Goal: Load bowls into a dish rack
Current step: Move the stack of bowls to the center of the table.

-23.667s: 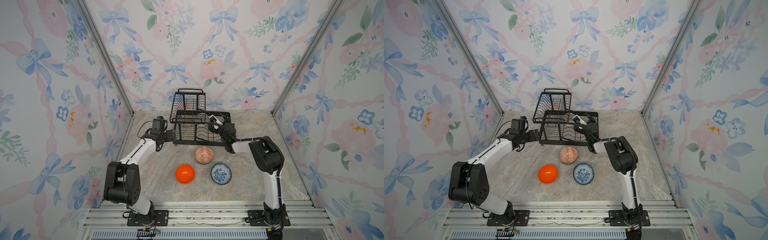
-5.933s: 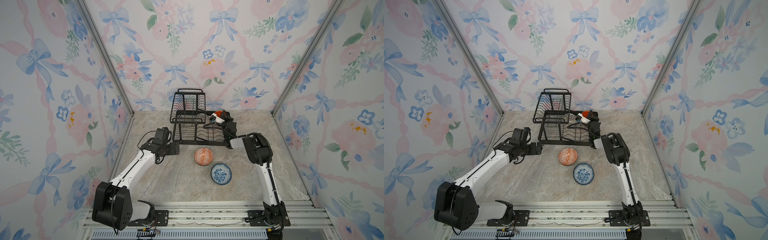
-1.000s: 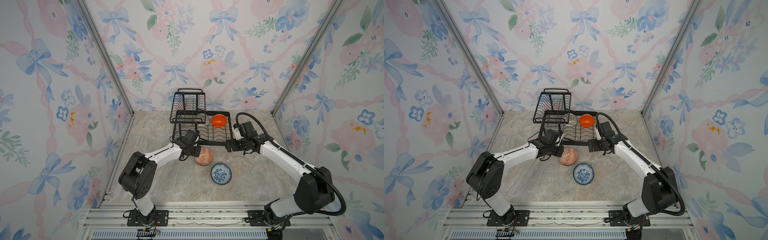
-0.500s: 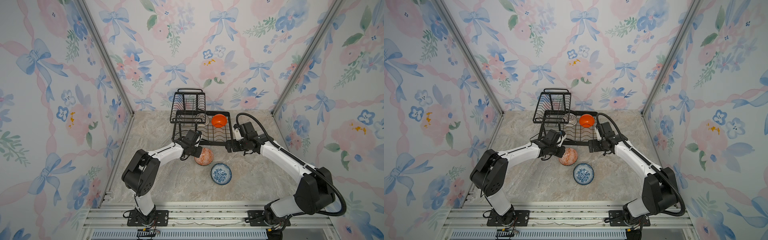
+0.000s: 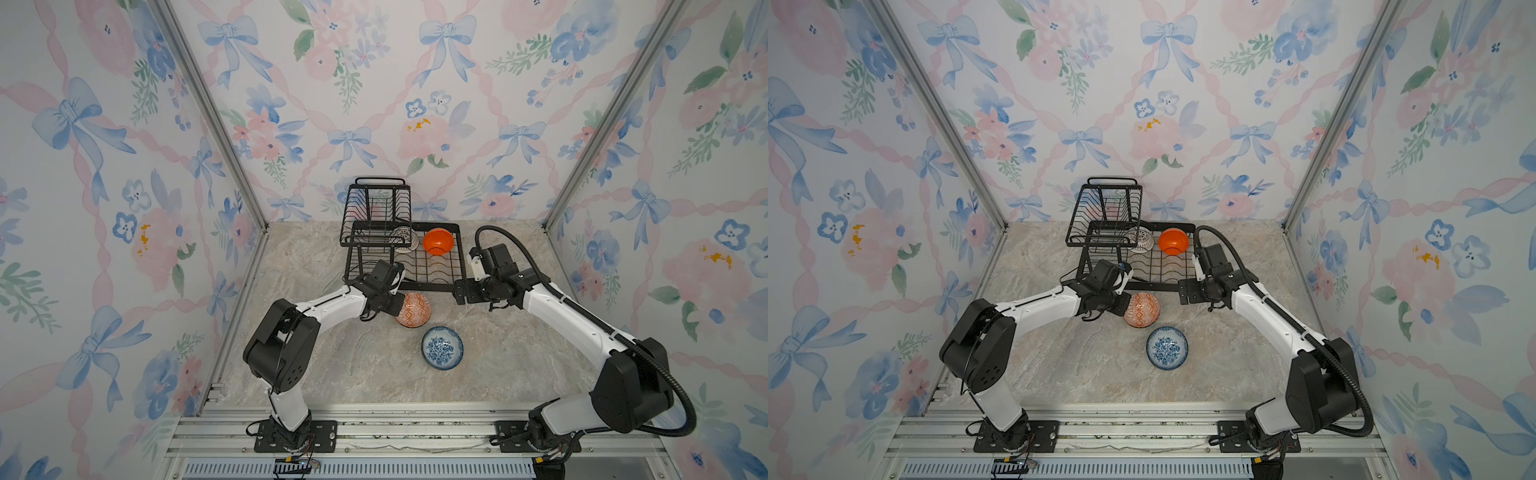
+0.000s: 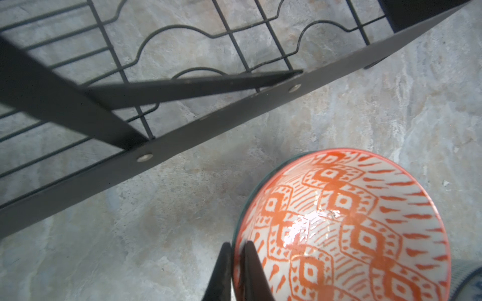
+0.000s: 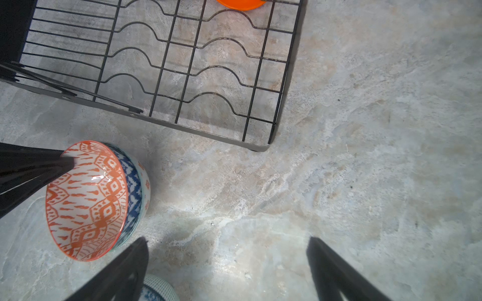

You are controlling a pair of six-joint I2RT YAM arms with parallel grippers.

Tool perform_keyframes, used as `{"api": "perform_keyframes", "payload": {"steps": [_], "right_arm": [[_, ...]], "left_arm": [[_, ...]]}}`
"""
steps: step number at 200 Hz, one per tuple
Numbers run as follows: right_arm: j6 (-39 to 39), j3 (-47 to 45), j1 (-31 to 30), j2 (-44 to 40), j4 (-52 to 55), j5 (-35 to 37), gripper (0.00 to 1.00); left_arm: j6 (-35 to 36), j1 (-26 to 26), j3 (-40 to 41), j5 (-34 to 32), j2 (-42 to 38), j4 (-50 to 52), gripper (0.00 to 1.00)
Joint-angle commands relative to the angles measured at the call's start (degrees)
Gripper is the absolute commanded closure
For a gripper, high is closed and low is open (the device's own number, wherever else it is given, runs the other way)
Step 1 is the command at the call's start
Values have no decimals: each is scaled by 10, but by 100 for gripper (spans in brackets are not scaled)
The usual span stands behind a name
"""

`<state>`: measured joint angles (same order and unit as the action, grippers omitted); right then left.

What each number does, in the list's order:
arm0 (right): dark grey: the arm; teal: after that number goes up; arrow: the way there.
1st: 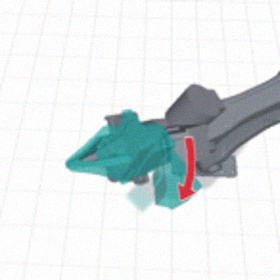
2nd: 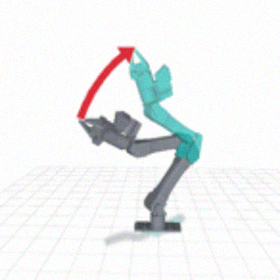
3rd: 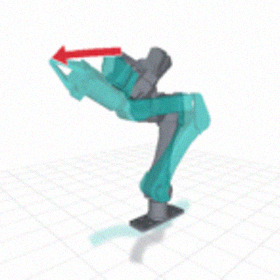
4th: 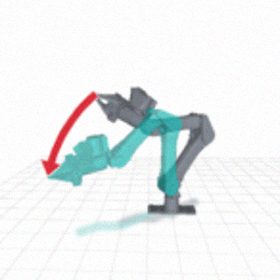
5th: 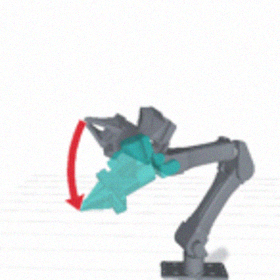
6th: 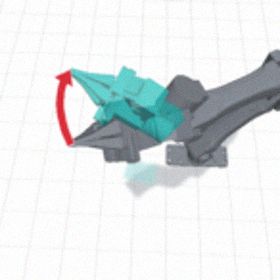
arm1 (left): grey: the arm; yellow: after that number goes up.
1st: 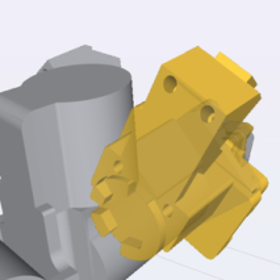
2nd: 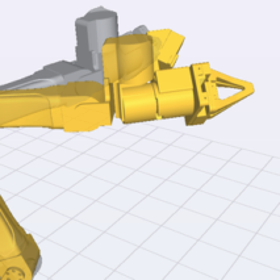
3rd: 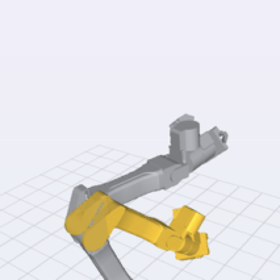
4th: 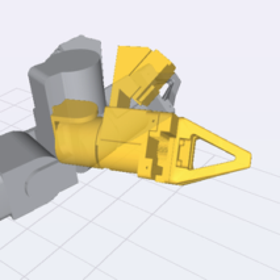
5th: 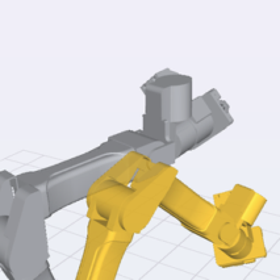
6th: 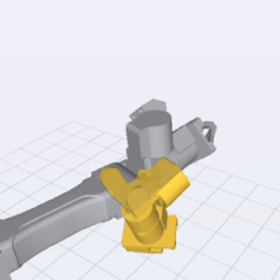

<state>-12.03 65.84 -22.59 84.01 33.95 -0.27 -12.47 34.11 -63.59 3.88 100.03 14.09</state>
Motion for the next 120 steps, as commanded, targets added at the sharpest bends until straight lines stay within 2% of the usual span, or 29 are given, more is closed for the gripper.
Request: {"api": "perform_keyframes", "payload": {"steps": [1, 120], "right_arm": [[-7, -10, 3, -9, -1, -7, 3], [-8, -2, 1, 0, -10, -32, 3]], "left_arm": [[-2, -4, 17, -9, -28, -3, 93], [-48, -29, 89, -12, -113, 7, 100]]}}
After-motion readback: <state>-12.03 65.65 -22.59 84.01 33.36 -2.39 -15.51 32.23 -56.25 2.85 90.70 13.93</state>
